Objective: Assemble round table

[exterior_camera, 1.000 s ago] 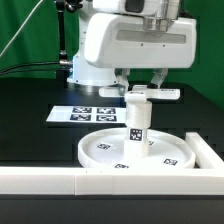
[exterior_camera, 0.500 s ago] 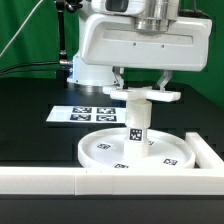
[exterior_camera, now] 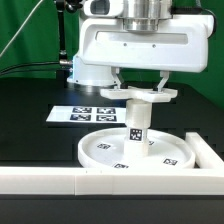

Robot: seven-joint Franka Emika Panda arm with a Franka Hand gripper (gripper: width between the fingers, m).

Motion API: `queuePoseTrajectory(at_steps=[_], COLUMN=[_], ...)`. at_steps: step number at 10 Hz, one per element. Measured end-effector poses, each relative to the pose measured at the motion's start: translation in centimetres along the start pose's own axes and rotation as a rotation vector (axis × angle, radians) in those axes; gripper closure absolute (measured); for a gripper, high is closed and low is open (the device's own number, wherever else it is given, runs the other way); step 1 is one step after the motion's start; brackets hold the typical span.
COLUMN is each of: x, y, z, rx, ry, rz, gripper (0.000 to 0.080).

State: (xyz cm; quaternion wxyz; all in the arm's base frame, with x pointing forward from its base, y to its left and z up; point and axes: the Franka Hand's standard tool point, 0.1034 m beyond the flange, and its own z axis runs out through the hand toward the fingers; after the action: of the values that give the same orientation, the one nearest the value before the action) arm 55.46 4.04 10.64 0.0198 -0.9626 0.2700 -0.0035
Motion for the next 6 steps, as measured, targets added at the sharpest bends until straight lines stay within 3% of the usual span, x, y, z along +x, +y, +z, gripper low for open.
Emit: queuePoseTrajectory(at_steps=[1, 2, 6], x=[0.05, 0.04, 0.05], y=[0.05, 0.03, -0.02], z=[0.02, 0.03, 0.11], rx=[0.024, 0.031, 0.039], ry=[-0.013, -0.019, -0.032], rz=[0.106, 0.204, 0.594], gripper=[0.0356, 0.0356, 0.0356])
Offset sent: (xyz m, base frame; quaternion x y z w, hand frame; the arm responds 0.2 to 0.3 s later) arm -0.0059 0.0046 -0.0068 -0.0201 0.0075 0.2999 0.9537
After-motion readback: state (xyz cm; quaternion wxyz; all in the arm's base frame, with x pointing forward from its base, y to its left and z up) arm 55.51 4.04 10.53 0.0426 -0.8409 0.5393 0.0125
